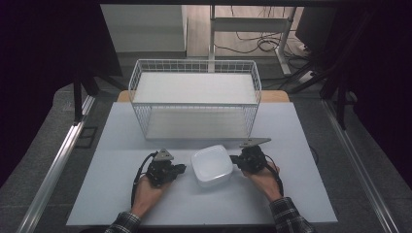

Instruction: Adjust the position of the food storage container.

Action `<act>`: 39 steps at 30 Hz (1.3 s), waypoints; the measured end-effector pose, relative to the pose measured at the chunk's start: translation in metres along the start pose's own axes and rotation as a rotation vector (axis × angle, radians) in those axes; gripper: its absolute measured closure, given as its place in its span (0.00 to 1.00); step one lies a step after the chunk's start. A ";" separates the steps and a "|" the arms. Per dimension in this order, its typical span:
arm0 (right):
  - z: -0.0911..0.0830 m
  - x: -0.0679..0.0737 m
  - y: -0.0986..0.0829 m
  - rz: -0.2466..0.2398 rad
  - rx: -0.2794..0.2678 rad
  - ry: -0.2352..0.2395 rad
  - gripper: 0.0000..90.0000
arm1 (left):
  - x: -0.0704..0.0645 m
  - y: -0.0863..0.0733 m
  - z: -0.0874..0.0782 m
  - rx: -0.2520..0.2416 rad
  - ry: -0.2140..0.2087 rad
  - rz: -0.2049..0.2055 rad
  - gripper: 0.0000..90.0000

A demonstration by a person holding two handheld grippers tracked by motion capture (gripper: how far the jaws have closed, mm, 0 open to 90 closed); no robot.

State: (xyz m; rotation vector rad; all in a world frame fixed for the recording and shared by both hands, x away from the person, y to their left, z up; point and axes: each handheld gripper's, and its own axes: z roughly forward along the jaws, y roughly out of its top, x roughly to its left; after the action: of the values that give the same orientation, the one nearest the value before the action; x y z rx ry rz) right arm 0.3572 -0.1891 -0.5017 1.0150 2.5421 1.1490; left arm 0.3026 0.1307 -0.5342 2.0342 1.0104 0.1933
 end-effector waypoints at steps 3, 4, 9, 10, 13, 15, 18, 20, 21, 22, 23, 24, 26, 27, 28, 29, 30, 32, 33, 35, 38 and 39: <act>0.003 0.013 -0.001 -0.007 0.009 0.028 0.99 | -0.002 0.000 0.001 0.020 0.000 0.007 0.98; 0.003 0.013 -0.001 -0.007 0.009 0.028 0.99 | -0.002 0.000 0.001 0.020 0.000 0.007 0.98; 0.000 0.028 -0.004 -0.026 0.016 0.037 0.99 | 0.000 -0.001 -0.003 0.030 0.008 0.002 0.99; -0.001 0.029 -0.005 -0.022 0.017 0.045 0.99 | 0.001 -0.001 -0.004 0.031 0.003 -0.003 0.99; -0.002 0.035 -0.007 -0.016 0.017 0.058 0.99 | 0.002 -0.002 -0.008 0.036 0.003 -0.012 1.00; -0.002 0.040 -0.008 -0.021 0.022 0.057 0.99 | 0.003 -0.002 -0.010 0.039 0.002 -0.015 1.00; -0.003 0.045 -0.008 -0.027 0.025 0.057 0.99 | 0.003 -0.003 -0.011 0.041 0.002 -0.018 1.00; -0.004 0.047 -0.008 -0.043 0.021 0.044 0.99 | 0.003 -0.003 -0.011 0.039 -0.003 -0.018 1.00; -0.006 0.047 -0.007 -0.044 0.012 0.039 0.99 | 0.004 -0.003 -0.013 0.033 0.004 -0.014 0.98; -0.007 0.046 -0.007 -0.050 0.010 0.036 0.99 | 0.004 -0.003 -0.013 0.033 0.004 -0.014 0.96; -0.008 0.046 -0.008 -0.058 0.006 0.025 0.98 | 0.004 -0.004 -0.018 0.025 0.016 -0.007 0.93; -0.008 0.046 -0.008 -0.058 0.006 0.025 0.98 | 0.004 -0.004 -0.018 0.025 0.016 -0.007 0.90; -0.014 0.044 -0.009 -0.060 -0.010 0.016 0.93 | 0.004 -0.007 -0.026 0.021 0.035 0.007 0.85; -0.016 0.043 -0.009 -0.058 -0.014 0.012 0.90 | 0.004 -0.009 -0.031 0.019 0.046 0.013 0.82; -0.020 0.043 -0.011 -0.055 -0.023 0.008 0.86 | 0.004 -0.010 -0.035 0.019 0.052 0.022 0.76; -0.026 0.042 -0.014 -0.060 -0.039 -0.010 0.78 | 0.003 -0.012 -0.039 0.014 0.057 0.022 0.67; -0.026 0.042 -0.014 -0.060 -0.039 -0.010 0.78 | 0.003 -0.014 -0.043 0.011 0.061 0.026 0.67; -0.033 0.042 -0.017 -0.057 -0.050 -0.019 0.69 | 0.002 -0.018 -0.051 -0.003 0.071 0.036 0.57; -0.039 0.043 -0.021 -0.059 -0.061 -0.033 0.59 | 0.001 -0.021 -0.058 -0.019 0.081 0.048 0.48; -0.044 0.043 -0.025 -0.058 -0.073 -0.049 0.49 | 0.001 -0.025 -0.062 -0.032 0.078 0.060 0.38; -0.049 0.042 -0.029 -0.059 -0.085 -0.057 0.36 | 0.001 -0.031 -0.064 -0.040 0.084 0.055 0.27; -0.052 0.041 -0.034 -0.064 -0.104 -0.076 0.23 | 0.002 -0.037 -0.067 -0.045 0.073 0.039 0.22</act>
State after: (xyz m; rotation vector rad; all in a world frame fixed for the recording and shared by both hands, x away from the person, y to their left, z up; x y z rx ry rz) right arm 0.2878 -0.2099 -0.4857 0.9275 2.4116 1.1880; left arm 0.2511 0.1851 -0.5187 2.0193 1.0021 0.3101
